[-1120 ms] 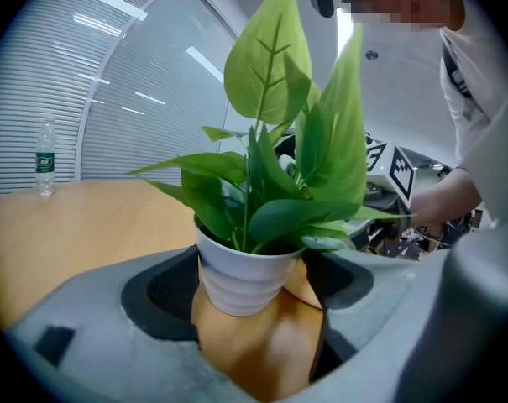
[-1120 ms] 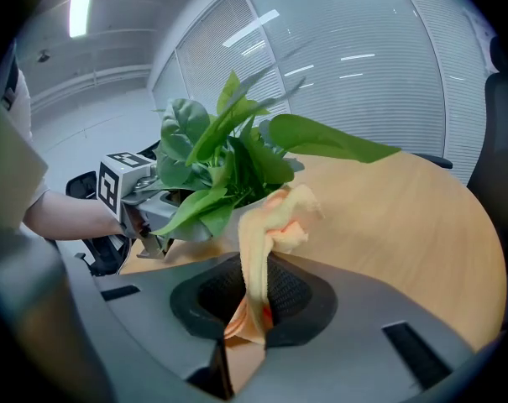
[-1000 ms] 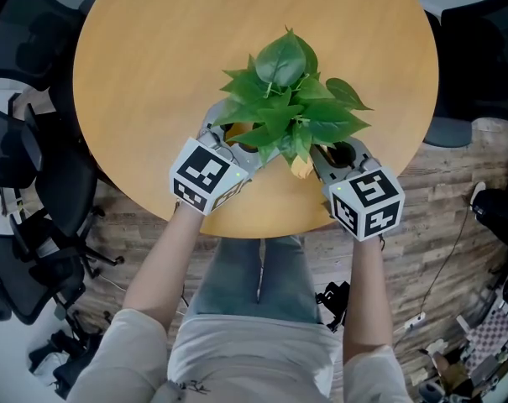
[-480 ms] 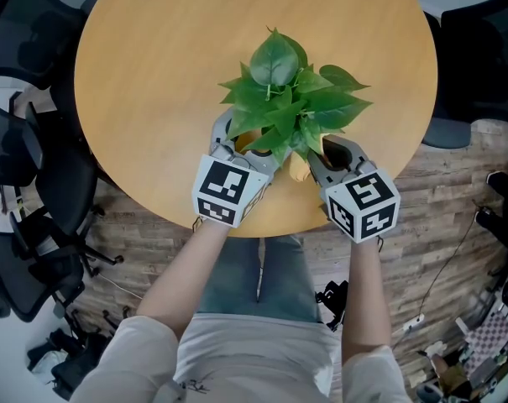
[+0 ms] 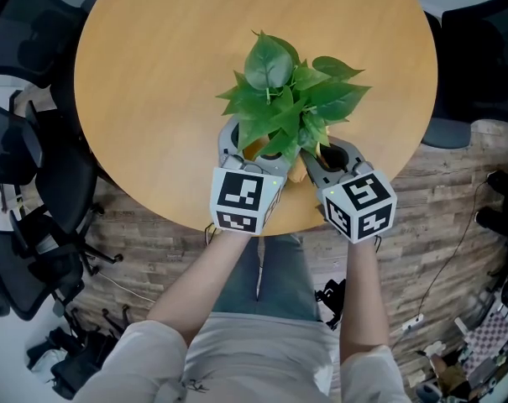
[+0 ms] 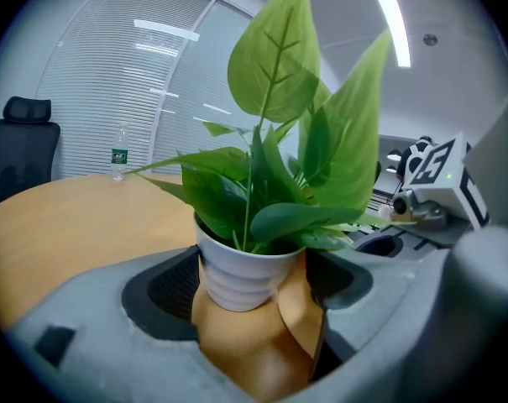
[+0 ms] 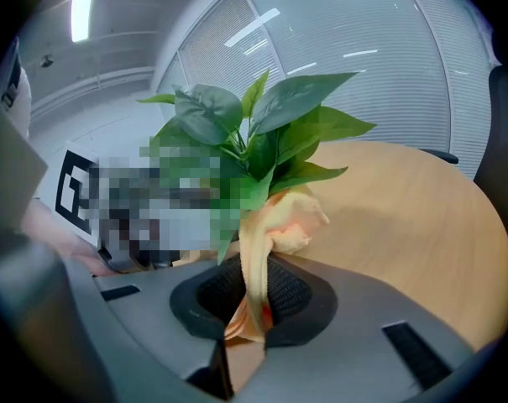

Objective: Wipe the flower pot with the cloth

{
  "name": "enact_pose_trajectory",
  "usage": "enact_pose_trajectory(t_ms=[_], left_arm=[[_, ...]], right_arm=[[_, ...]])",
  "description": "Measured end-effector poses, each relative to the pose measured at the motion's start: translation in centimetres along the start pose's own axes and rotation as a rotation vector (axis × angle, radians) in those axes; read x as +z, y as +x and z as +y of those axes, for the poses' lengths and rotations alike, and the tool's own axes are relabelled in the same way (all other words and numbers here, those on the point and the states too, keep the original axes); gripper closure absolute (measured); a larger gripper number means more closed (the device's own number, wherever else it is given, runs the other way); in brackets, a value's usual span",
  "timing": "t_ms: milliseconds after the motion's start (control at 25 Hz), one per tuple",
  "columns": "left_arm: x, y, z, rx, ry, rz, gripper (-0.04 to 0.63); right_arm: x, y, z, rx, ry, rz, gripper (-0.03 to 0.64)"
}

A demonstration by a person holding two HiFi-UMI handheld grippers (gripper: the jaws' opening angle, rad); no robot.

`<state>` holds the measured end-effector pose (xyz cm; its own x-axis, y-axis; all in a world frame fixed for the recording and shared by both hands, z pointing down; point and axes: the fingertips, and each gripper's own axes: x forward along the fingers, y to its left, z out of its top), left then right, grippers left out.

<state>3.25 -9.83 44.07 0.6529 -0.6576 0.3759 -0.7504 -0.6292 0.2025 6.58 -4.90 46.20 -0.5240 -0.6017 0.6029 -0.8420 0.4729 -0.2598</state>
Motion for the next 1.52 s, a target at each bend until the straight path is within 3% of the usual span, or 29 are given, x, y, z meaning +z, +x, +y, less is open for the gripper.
enact_pose_trajectory(t_ms=[280,560,1120,1320,1520], left_arm=[[-0.3,0.0,-0.2,-0.069,-0.007,0.002,0.187],[-0.7,-1.1,0.3,-0.101,0.034,0.024,0.184],[0.3,-7.4,-0.4,-0.172,0.093,0.115,0.19],[2.5,-10.7,-2.0,-0.218,0.121,0.104,0.281],[6.1,-13.0,-2.2,-0.209,0.084,0.051,0.374]], right_arm=[[0.0,-0.1,-0.1,-0.001,0.008,-0.007,0.568],[0.0,-0.9,-0.7,-0.033,0.051,-0.035,0.568],[0.8,-7.3,-0.5,-0.097,0.073,-0.022,0.568],[2.2,-10.6,1.5,-0.101,0.067,-0.048,0.568],[5.3,-12.8,4.5,-0.09,0.033,-0.096,0.568]])
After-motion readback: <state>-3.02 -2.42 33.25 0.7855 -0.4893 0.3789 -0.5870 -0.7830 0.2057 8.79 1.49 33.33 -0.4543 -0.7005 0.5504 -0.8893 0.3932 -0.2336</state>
